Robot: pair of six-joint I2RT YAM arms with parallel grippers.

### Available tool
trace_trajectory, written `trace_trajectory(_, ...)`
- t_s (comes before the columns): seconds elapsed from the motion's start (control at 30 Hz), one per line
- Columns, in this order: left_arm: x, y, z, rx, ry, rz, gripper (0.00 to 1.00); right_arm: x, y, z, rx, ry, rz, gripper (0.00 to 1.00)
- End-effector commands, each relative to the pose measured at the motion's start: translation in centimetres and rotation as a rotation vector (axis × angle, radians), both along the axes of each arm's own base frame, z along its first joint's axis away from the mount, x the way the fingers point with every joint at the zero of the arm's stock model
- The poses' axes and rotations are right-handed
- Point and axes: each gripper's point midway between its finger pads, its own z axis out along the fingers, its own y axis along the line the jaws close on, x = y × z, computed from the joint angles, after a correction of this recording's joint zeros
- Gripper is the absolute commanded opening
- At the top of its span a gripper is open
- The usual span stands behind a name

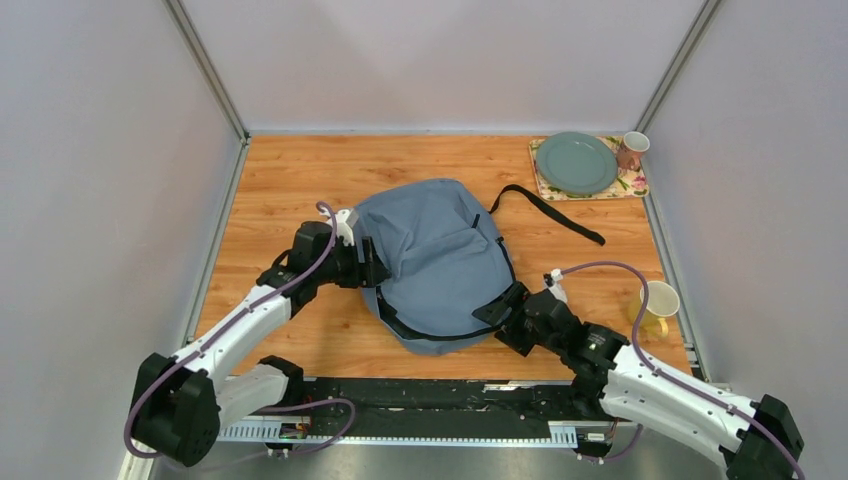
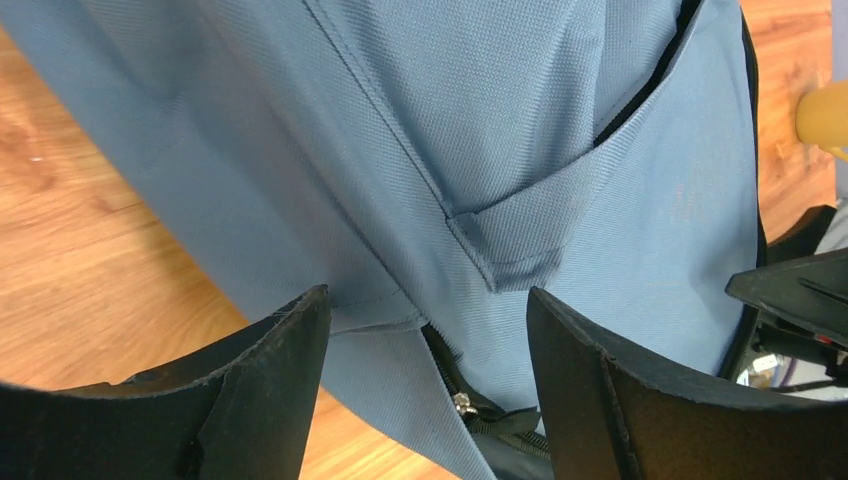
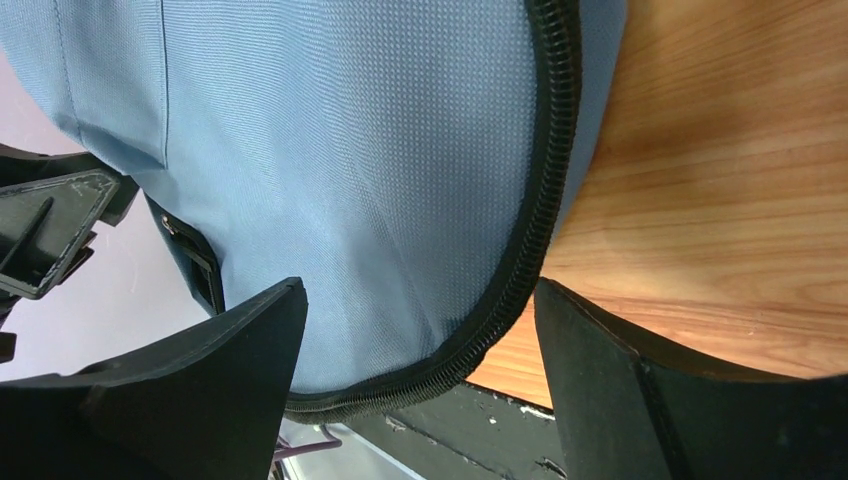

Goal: Pack the student bag
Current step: Adjust the student bag at the center of the board.

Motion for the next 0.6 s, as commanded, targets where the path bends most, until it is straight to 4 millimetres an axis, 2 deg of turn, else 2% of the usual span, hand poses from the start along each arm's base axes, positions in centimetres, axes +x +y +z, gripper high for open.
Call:
trace_trajectory(0.0,1.0,-1.4,0.4,-0.078,-0.009,-0.043,0.75,1.4,1.1,1.5,0.060,-0.057,-0.030,0.87)
trace_trajectory(0.1,1.1,-1.2,-0.4,-0.059,-0.003,-0.042,0.57,2.3,1.1,1.7,0.041,-0.087,-0.045,0.87)
trace_trajectory(0.13,1.1,-1.1,-0.6,-0.056,0.000,-0.042,0.45,2.6,1.4,1.6,0.026,-0.099,-0.034,0.87)
trace_trajectory(0.2,0.8,-0.9,-1.1,-0.052,0.006,-0.041,0.30,3.4,1.6,2.0,0.014,-0.112,-0.027,0.82)
trace_trajectory(0.23,0.6,-0.9,-1.3,-0.052,0.011,-0.039,0.19,3.7,1.8,1.5,-0.010,-0.101,-0.022,0.80)
trace_trajectory(0.27,0.3,-0.8,-1.9,-0.057,0.021,-0.035,0.15,4.1,1.7,1.3,-0.031,-0.098,-0.006,0.75)
trace_trajectory(0.3,0.1,-0.8,-1.7,-0.067,0.012,-0.035,0.12,4.8,2.0,2.1,-0.027,-0.109,-0.002,0.72)
trace_trajectory(0.33,-0.1,-0.8,-1.8,-0.075,0.015,-0.030,0.10,5.0,2.1,1.4,-0.048,-0.082,0.014,0.68)
trace_trajectory(0.43,-0.9,-0.6,-2.0,-0.083,0.012,-0.034,0.00,6.9,2.3,2.0,-0.068,-0.102,0.029,0.56)
trace_trajectory(0.47,-1.3,-0.5,-2.4,-0.083,0.018,-0.035,0.00,7.7,2.0,2.2,-0.086,-0.118,0.029,0.49)
trace_trajectory(0.57,-1.9,-0.3,-2.0,-0.119,-0.002,-0.011,0.00,9.6,2.3,3.5,-0.105,-0.157,0.063,0.37)
